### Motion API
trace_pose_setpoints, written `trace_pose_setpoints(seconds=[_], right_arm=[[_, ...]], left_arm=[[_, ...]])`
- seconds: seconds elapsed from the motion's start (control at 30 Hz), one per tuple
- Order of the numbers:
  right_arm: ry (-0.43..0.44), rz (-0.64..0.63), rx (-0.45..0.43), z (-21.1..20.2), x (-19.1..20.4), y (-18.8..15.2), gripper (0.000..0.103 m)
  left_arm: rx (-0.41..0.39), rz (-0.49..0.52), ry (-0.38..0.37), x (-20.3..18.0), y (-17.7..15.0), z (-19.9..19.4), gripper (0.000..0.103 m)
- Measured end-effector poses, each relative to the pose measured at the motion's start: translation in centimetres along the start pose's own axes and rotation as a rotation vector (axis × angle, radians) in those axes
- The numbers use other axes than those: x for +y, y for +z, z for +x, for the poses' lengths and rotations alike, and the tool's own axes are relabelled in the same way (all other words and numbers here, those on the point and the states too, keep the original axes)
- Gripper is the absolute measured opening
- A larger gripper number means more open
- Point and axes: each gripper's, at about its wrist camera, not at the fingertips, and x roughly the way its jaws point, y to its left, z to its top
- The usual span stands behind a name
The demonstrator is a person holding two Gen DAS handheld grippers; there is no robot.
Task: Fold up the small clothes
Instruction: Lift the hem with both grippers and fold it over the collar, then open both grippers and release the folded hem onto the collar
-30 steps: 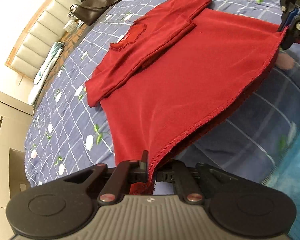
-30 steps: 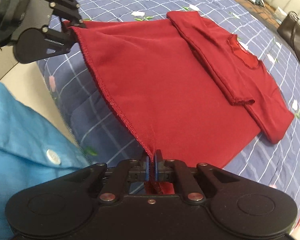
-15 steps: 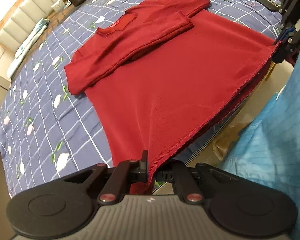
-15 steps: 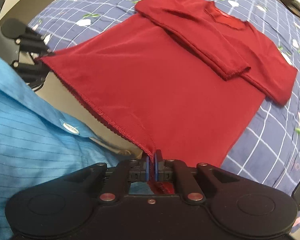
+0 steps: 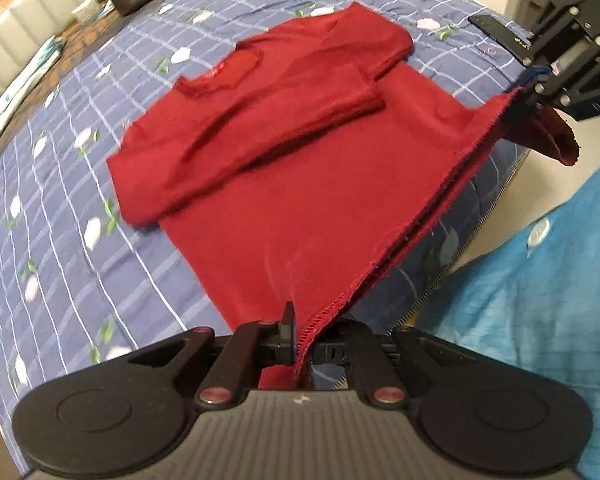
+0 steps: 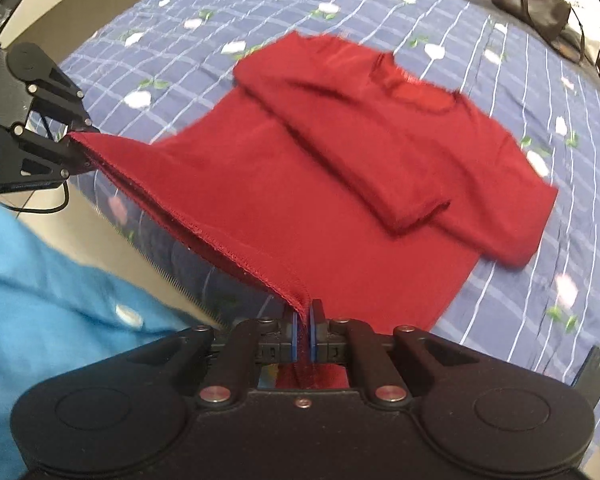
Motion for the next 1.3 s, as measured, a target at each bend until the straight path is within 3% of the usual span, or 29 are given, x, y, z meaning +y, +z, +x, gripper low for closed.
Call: trace_pose_setpoints(seconds=[0.1,0.33,0.6,0.77,0.97,1.03,1.07,1.1,1.17,1.23,1.3], right_arm=[[-0.003,-0.038,-0.023,0.2,-1.7,2.2,0.005],[-0.026,-0.076,-0.057,1.7,-7.6,8.8,0.005],[-0.036,-0.017,-0.052,5.7,-15.7,15.9,0.006],[0.004,0.087,-0.014,9.5,-19.7,18.9,0.007],[0.025,0.159,0.027,13.3,-21.2,19.8,0.007],[0.03,0.205,0.032,14.0,-21.7,19.9,0.011],[0.023,0.23,0.035,14.3,-21.9,19.8,0.013],[0.02,0.249,0.035,14.5,-21.9,19.7,0.019],[0.025,0.285,0.027,14.8,-22.0,19.6,0.028],[0.018,0.293,0.021,14.8,-21.9,19.5,0.052],[0.001,0.286,-0.003,14.5,-21.6,19.4,0.069]], left_arm=[[0.001,-0.035,-0.013,2.5,2.4,0.1,0.004],[0.017,-0.238,-0.075,10.2,9.8,2.1,0.005],[0.0,-0.326,-0.082,17.1,18.2,6.4,0.006],[0.034,-0.393,-0.092,20.0,21.2,10.2,0.007],[0.094,-0.501,-0.098,22.2,22.2,14.0,0.012],[0.109,-0.551,-0.093,22.9,22.3,14.7,0.017],[0.117,-0.573,-0.09,23.3,22.3,15.1,0.028],[0.12,-0.594,-0.087,23.6,22.4,15.4,0.048],[0.111,-0.629,-0.076,24.1,22.3,15.4,0.075],[0.1,-0.657,-0.075,24.6,22.1,15.2,0.078],[0.093,-0.69,-0.069,25.2,21.7,14.9,0.09]])
